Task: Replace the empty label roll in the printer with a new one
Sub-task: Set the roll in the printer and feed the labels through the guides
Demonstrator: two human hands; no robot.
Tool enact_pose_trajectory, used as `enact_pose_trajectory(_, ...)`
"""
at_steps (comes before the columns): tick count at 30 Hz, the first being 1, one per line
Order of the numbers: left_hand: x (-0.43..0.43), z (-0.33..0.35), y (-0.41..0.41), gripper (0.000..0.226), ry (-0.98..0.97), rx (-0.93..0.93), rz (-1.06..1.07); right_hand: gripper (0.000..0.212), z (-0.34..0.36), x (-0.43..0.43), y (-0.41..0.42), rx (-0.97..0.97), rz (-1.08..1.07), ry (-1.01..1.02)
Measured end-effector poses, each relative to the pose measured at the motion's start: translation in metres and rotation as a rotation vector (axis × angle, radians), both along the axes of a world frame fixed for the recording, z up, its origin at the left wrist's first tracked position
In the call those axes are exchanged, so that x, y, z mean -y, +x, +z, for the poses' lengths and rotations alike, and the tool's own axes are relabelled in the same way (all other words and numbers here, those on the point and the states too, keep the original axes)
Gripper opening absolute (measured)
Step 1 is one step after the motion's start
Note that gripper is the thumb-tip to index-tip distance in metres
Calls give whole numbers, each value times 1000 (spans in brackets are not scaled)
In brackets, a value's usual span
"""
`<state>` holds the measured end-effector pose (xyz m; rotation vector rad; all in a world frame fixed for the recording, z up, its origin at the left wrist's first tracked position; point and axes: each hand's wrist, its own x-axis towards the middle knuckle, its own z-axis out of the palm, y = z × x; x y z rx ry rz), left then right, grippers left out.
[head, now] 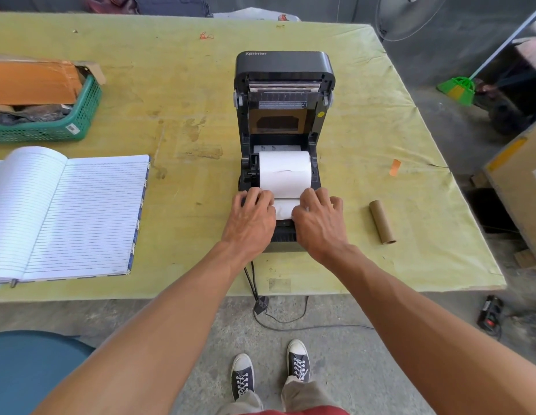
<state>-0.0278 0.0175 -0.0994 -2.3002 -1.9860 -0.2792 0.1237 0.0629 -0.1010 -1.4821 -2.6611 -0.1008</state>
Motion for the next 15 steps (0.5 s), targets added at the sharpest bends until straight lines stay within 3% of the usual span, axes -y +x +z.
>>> enact_pose_trajectory(12, 23, 1, 5, 29, -11, 13, 12, 8, 6, 14, 9, 25, 44, -24)
enact_pose_trajectory(15, 31, 0, 6, 40, -17, 76, 13, 8, 6, 20, 14, 37, 83, -25)
